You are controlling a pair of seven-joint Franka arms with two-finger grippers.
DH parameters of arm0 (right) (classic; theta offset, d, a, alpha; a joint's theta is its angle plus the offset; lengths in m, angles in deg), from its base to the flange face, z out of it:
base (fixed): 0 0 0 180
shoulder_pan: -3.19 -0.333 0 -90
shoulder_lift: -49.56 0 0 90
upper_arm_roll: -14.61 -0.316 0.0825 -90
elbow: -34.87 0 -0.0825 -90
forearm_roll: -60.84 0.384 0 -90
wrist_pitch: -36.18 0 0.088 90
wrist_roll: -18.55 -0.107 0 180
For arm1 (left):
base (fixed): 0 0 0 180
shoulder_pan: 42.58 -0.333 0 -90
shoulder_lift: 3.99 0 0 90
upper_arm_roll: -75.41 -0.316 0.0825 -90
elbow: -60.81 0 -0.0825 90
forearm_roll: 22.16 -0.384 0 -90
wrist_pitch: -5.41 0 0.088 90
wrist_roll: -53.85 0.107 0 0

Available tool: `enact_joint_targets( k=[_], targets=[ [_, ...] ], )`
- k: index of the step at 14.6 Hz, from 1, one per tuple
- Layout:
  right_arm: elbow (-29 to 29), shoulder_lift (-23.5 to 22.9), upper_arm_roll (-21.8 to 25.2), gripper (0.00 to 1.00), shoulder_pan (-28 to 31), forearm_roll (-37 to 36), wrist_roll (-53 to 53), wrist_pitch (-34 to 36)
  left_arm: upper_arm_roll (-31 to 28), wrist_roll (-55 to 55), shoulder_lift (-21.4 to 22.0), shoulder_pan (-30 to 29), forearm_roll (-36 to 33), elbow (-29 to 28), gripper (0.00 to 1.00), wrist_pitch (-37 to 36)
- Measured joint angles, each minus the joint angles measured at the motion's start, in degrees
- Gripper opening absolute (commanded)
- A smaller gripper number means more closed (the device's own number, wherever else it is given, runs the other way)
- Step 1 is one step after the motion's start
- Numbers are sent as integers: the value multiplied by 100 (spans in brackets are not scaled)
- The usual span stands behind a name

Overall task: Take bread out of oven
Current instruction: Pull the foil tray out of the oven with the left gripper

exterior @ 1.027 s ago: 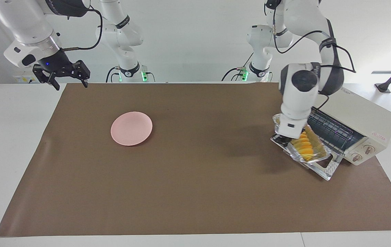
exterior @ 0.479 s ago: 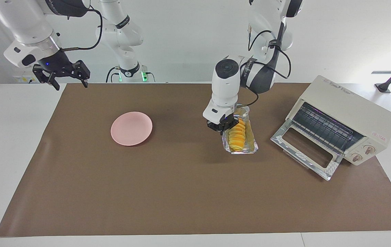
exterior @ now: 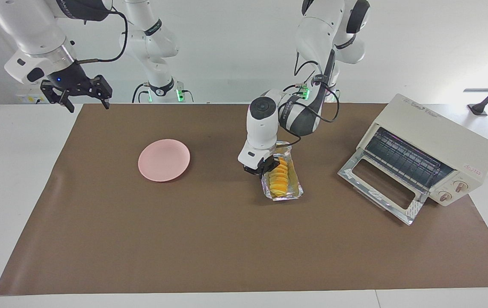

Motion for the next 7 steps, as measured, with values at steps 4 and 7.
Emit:
enact_joint_targets(
  k=[4, 7],
  targets=[
    [0, 0, 0, 100, 0, 0, 0, 0, -34, -26, 13, -9, 282, 68, 81, 4],
    [0, 0, 0, 100, 0, 0, 0, 0, -114, -75, 263, -148, 473, 184, 100, -125]
  ],
)
